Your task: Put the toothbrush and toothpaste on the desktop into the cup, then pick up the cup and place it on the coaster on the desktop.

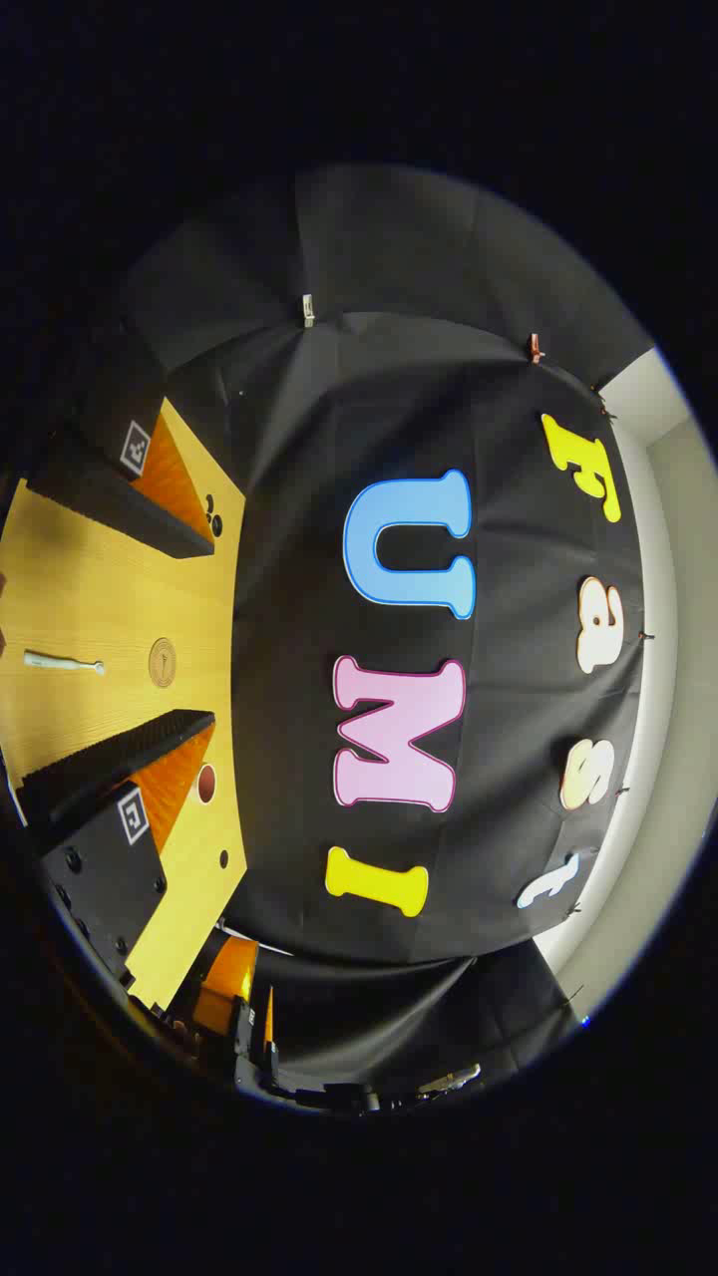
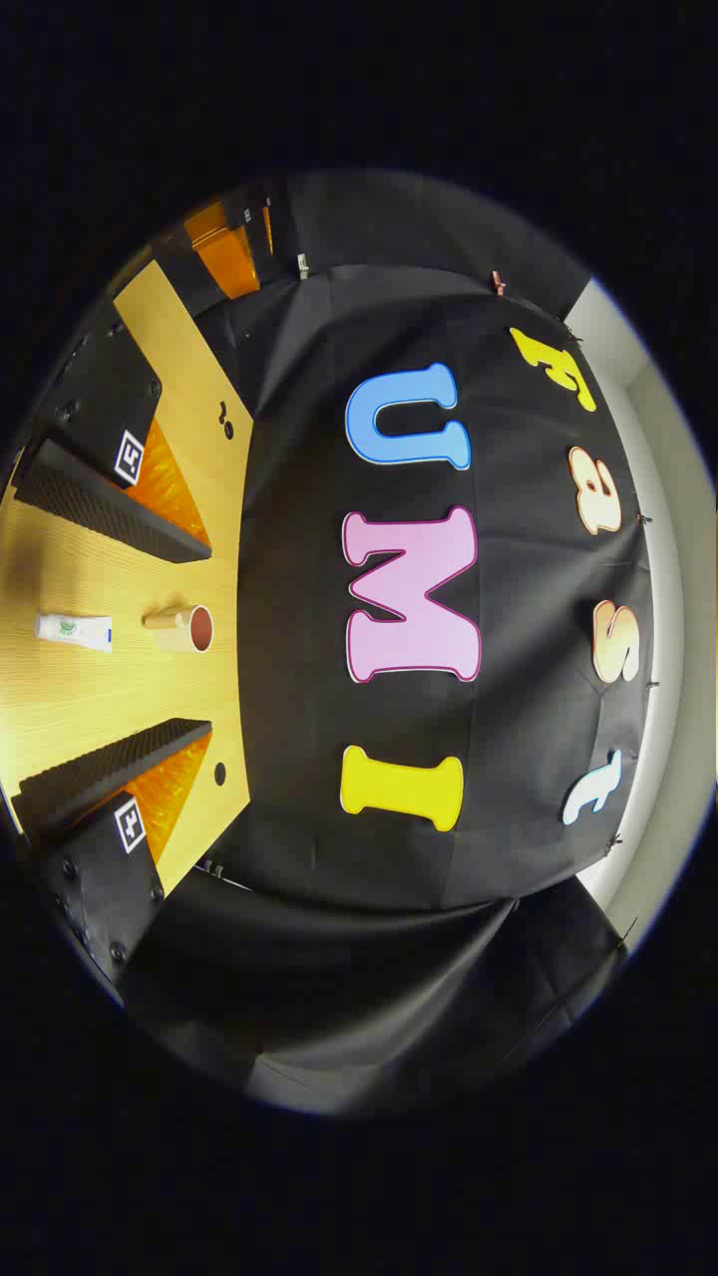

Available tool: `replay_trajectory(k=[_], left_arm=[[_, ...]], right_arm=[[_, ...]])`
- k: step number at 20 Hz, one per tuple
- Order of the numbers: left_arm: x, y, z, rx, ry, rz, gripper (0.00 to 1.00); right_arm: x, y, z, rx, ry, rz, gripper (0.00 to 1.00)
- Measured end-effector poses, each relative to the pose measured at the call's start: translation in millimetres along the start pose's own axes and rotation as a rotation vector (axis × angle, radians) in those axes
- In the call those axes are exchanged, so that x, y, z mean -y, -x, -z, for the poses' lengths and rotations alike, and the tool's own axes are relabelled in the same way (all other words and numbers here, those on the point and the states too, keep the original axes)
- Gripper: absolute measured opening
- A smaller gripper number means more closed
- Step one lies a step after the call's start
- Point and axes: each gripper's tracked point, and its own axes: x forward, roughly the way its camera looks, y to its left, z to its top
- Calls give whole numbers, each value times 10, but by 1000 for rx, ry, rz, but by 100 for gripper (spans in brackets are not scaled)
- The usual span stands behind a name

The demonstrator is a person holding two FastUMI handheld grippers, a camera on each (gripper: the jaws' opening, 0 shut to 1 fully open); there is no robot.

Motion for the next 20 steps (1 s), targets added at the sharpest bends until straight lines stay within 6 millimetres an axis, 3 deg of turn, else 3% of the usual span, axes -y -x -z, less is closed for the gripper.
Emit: replay_trajectory(k=[15,20], left_arm=[[133,-109,94,-37,-11,9,97],[153,-146,239,-75,5,12,97]], right_arm=[[79,-77,195,-53,-6,-27,97],[148,-75,313,-92,1,-33,97]])
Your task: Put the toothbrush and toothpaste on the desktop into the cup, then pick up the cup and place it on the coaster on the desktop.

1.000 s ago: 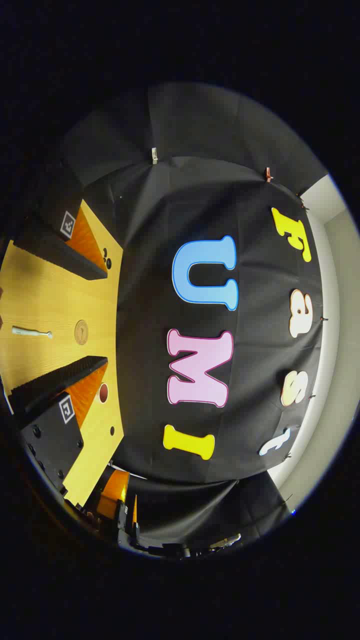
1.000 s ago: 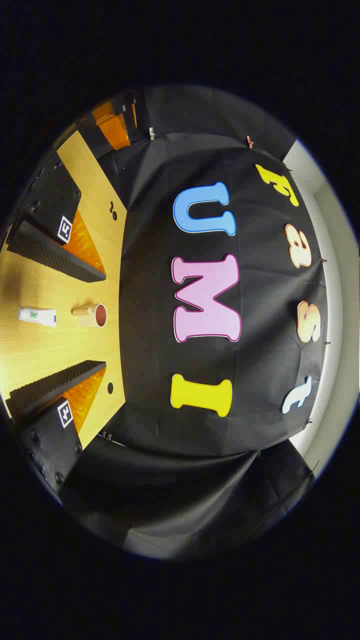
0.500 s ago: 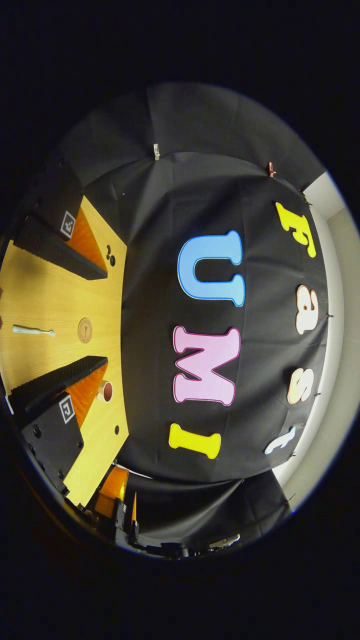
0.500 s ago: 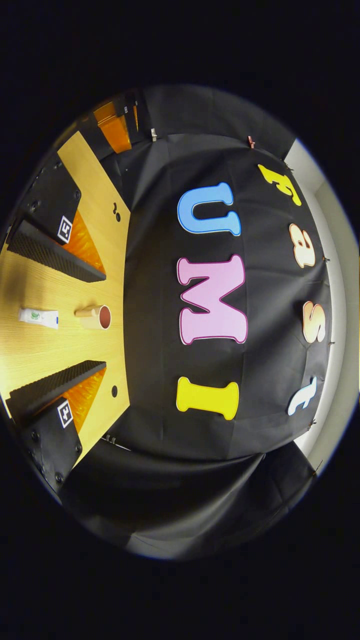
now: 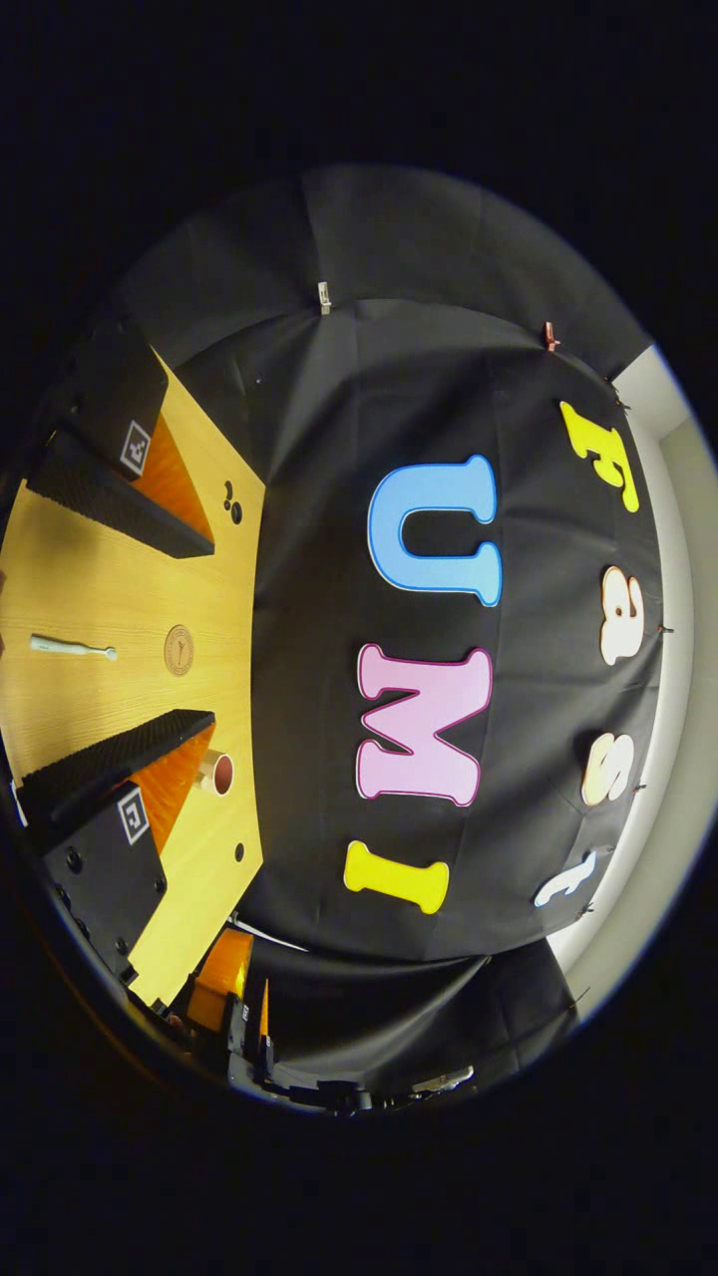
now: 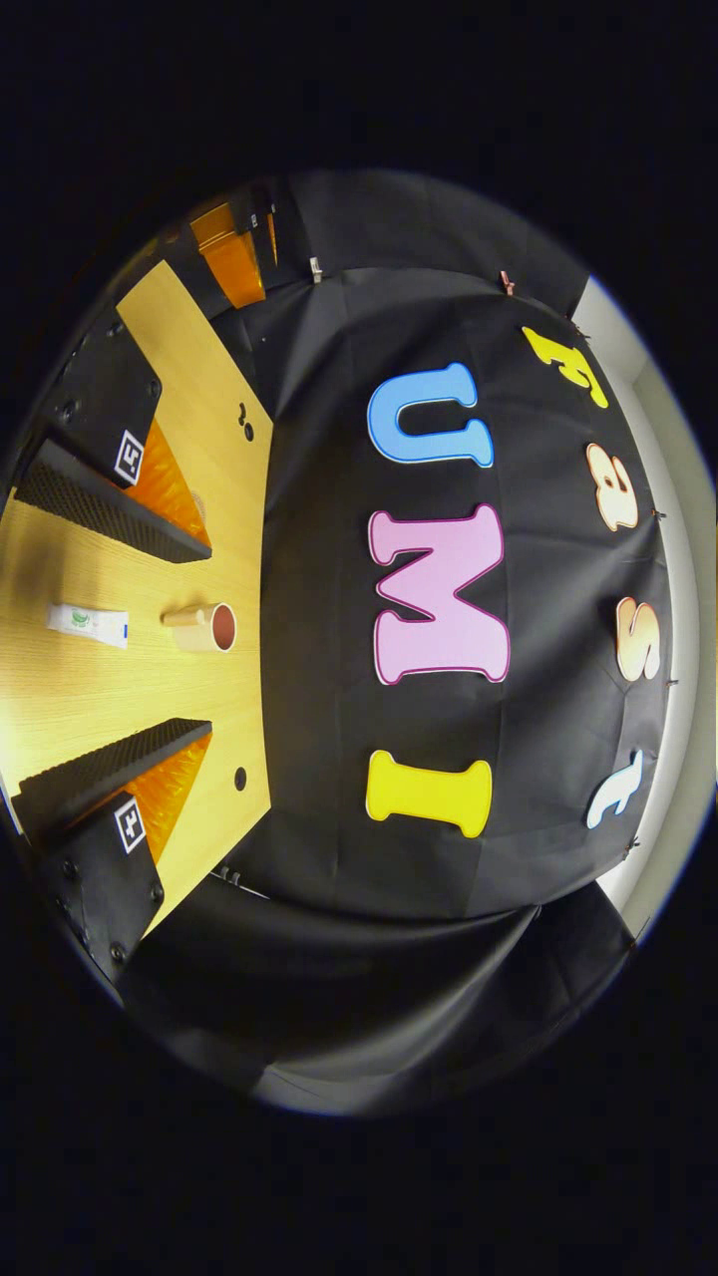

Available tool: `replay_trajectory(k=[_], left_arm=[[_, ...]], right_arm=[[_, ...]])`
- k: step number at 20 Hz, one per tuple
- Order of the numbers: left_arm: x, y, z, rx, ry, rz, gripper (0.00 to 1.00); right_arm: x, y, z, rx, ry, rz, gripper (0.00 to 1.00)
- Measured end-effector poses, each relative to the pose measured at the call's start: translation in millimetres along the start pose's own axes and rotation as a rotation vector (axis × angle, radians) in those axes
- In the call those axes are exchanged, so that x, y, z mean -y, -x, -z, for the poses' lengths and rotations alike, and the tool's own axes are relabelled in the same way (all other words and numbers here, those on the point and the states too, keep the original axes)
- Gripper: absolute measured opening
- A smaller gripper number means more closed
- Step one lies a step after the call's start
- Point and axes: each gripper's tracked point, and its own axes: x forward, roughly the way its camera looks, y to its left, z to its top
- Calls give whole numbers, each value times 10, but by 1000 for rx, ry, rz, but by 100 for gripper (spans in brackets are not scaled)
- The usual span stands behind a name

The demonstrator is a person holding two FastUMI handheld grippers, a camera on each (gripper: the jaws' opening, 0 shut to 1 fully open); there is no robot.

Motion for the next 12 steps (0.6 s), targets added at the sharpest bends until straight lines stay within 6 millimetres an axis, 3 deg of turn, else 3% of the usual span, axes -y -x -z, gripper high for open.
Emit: replay_trajectory(k=[4,8,12], left_arm=[[-42,-47,126,-38,18,-11,97],[-100,-13,155,-42,34,-37,97],[-213,37,208,-48,65,-72,98]], right_arm=[[0,-62,141,-58,-3,-21,97],[-214,-202,632,-244,3,-99,98],[-359,-369,987,-357,40,-139,98]])
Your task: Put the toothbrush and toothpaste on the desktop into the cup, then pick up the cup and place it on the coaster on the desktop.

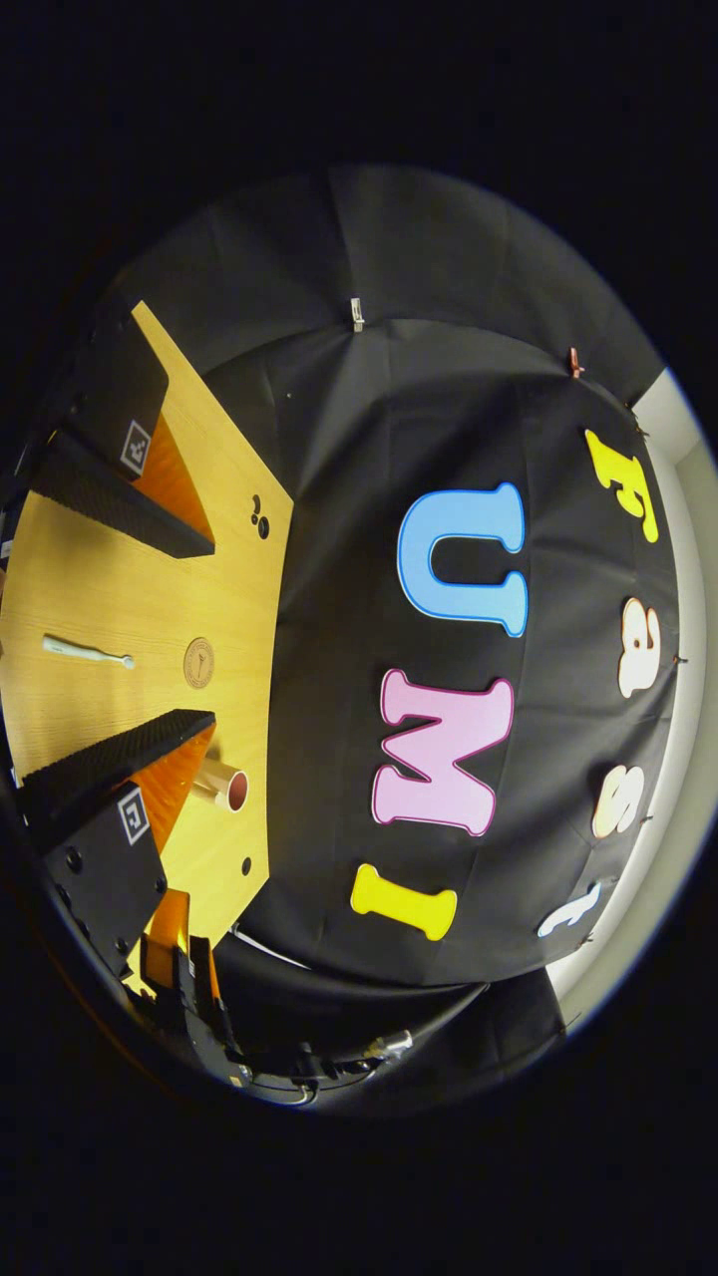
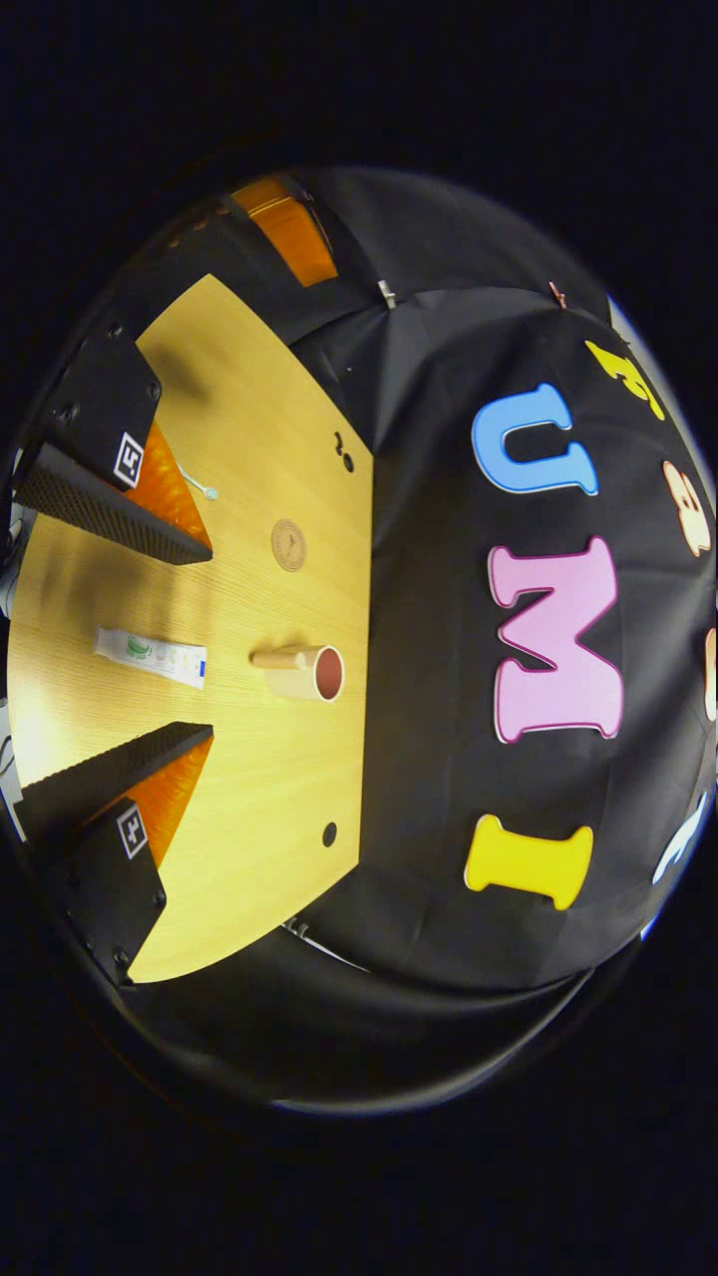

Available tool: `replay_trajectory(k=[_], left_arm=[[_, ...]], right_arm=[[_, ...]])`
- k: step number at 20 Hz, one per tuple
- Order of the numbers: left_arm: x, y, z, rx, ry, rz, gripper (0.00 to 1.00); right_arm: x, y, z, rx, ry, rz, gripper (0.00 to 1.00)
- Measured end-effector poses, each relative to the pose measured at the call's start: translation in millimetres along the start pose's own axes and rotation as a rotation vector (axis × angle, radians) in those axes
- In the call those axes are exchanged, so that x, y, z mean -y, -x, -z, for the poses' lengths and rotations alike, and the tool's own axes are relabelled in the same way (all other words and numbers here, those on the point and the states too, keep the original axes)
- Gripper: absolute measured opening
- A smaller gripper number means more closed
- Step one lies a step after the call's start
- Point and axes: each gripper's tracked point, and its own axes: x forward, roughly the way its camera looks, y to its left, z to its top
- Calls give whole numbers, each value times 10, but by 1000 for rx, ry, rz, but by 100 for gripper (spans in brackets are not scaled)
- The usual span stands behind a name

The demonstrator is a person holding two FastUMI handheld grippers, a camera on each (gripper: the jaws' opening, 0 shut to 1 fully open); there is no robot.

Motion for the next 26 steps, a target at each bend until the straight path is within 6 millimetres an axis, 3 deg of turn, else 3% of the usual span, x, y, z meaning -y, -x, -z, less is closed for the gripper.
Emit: replay_trajectory(k=[7,14,19,25,26], left_arm=[[-392,106,179,-35,36,-118,98],[-708,300,358,-75,61,-243,98],[-721,359,438,-104,56,-277,98],[-537,319,470,-127,33,-245,97],[-497,309,494,-131,29,-235,97]], right_arm=[[-31,-462,447,-212,40,-23,99],[112,-899,1029,-441,78,2,98],[208,-1169,1346,-576,42,41,98],[187,-1302,1483,-640,14,47,97],[174,-1306,1513,-650,12,43,93]])
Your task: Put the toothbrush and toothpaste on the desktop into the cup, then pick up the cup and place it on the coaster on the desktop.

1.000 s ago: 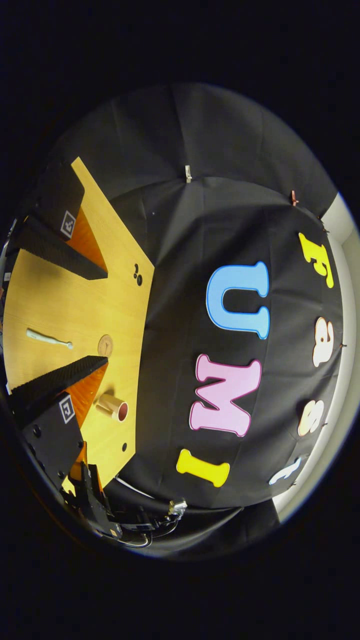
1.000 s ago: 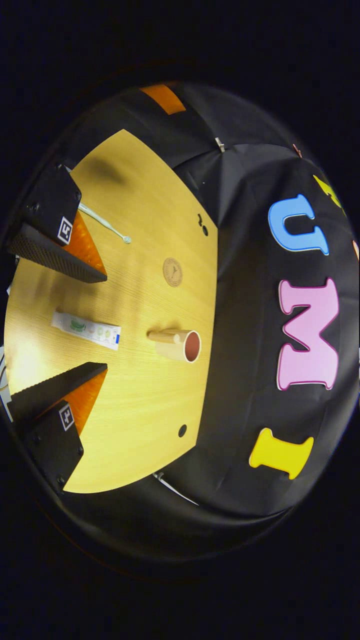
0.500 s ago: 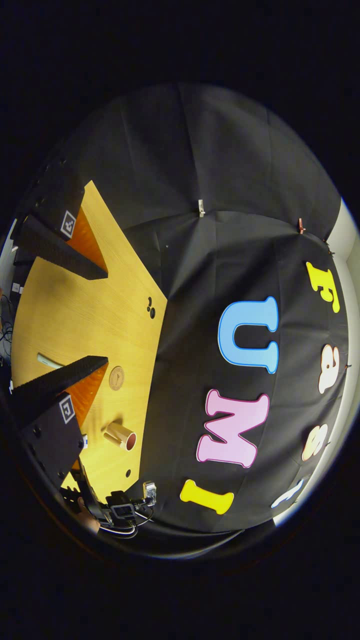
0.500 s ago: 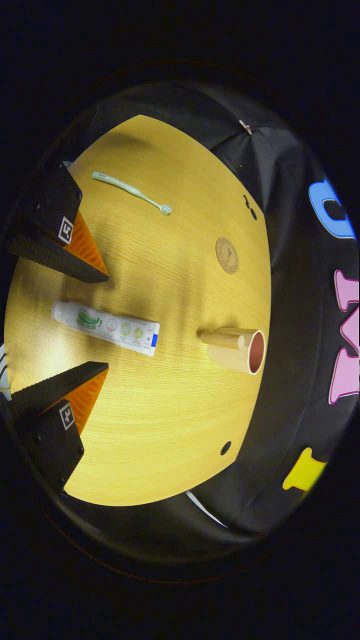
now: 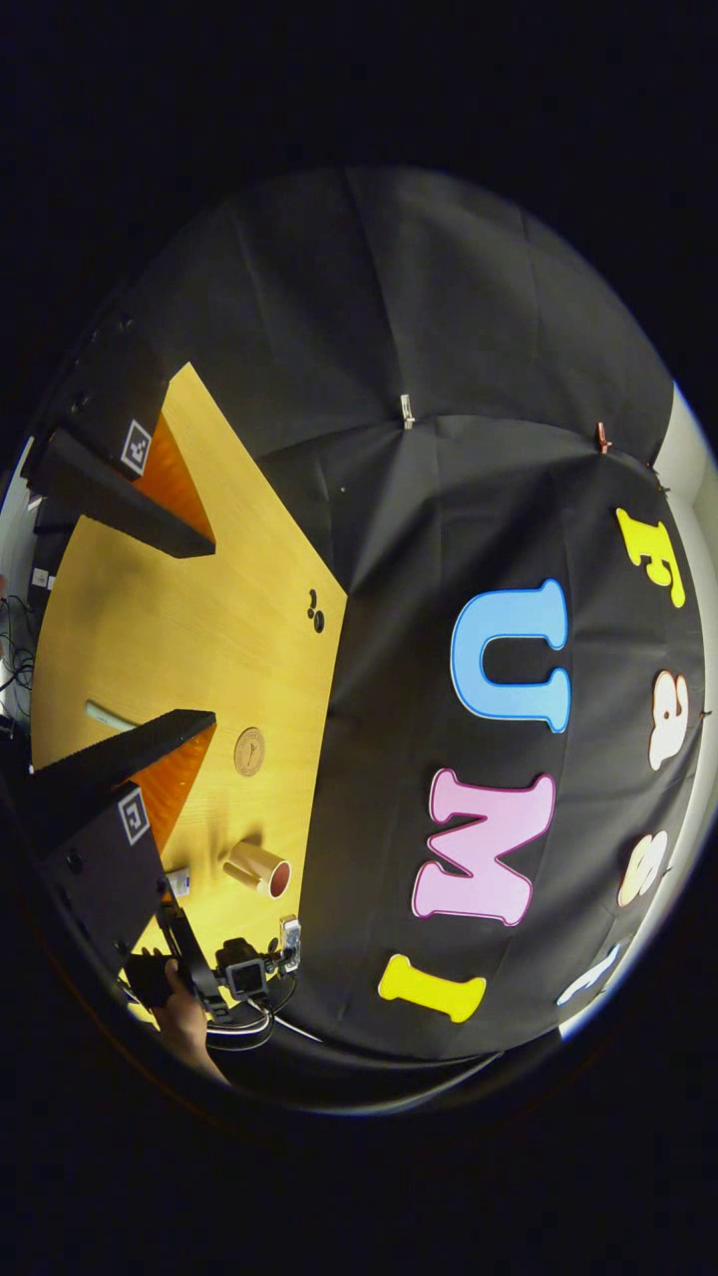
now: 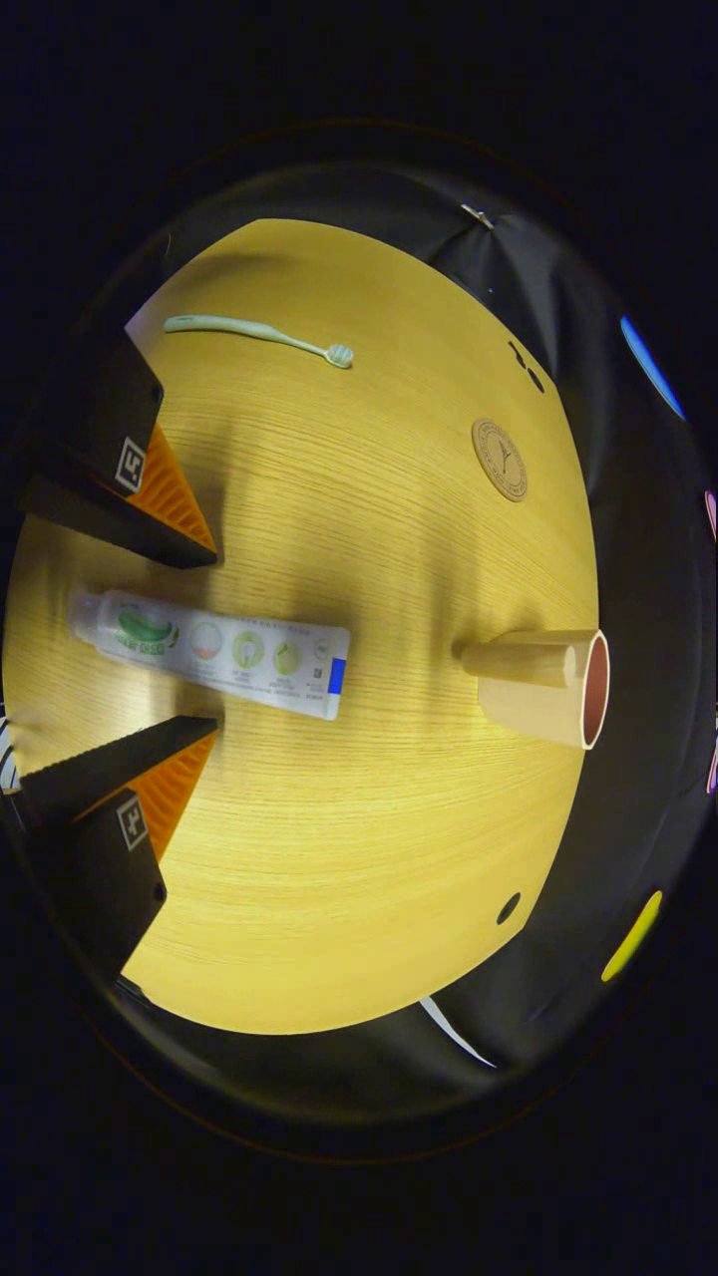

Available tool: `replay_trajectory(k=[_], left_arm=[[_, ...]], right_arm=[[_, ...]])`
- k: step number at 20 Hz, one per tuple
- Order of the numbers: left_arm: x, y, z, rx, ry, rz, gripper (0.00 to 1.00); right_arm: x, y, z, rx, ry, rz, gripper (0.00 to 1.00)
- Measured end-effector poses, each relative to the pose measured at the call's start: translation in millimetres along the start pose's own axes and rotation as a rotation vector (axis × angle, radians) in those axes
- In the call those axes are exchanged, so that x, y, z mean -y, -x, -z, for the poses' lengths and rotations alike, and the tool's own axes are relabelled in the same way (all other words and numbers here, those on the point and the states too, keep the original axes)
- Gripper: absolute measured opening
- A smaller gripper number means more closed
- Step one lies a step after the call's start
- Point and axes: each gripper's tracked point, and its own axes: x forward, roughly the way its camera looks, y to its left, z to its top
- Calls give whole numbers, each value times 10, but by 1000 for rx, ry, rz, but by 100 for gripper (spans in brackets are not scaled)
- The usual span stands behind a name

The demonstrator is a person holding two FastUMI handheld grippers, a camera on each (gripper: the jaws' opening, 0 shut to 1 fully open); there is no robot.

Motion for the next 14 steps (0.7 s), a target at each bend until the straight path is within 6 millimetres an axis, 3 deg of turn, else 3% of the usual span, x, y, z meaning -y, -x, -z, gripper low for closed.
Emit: replay_trajectory(k=[1,2,5,6,8,9,14], left_arm=[[40,-1,0,-2,-5,10,97],[76,-4,2,-3,-11,21,97],[165,-43,25,-14,-26,40,97],[186,-39,39,-16,-28,45,97],[221,-68,64,-23,-30,56,97],[242,-86,82,-32,-35,63,97],[404,-333,449,-166,-62,141,98]], right_arm=[[-4,-6,-16,3,-6,-2,89],[2,-22,-32,5,-14,-1,79],[33,-27,-36,0,-22,-5,72],[32,9,2,-19,-22,-9,52],[6,-4,27,-36,11,-24,34],[9,1,10,-31,36,-34,39],[13,40,1,-18,16,-81,29]])
